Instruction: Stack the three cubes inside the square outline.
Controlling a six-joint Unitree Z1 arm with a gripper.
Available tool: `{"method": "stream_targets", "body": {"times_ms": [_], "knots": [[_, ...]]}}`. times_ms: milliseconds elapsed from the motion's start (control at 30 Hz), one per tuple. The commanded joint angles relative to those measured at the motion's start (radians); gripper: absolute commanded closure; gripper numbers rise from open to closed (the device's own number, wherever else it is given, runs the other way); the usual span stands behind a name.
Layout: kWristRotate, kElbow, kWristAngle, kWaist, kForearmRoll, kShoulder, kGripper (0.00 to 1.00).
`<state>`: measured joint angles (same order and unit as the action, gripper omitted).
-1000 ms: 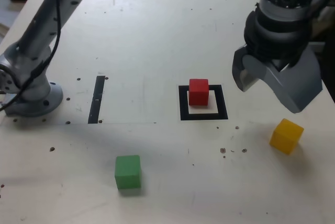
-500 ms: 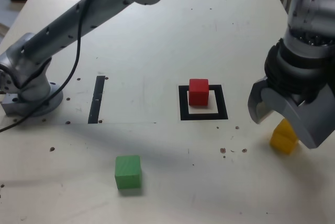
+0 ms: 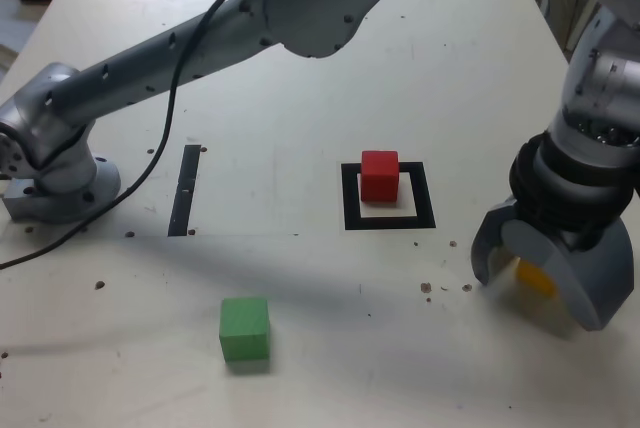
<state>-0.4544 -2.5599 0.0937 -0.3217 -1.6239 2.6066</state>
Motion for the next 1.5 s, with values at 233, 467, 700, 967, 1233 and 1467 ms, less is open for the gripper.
{"method": "stream_targets", "body": {"times_ms": [233,467,700,967,1233,1467], "knots": [[0.015,-0.007,0.007,0.013,-0.013,0.01,0.34],[0.014,-0.028,0.027,0.009,-0.011,0.012,0.73],[0.013,-0.034,0.023,0.008,-0.013,0.015,0.78],[0.013,-0.023,0.018,0.007,-0.013,0.017,0.78],[0.017,0.005,0.017,0.007,-0.014,0.004,0.78],[0.05,0.144,0.04,0.009,-0.014,-0.115,0.78]]}}
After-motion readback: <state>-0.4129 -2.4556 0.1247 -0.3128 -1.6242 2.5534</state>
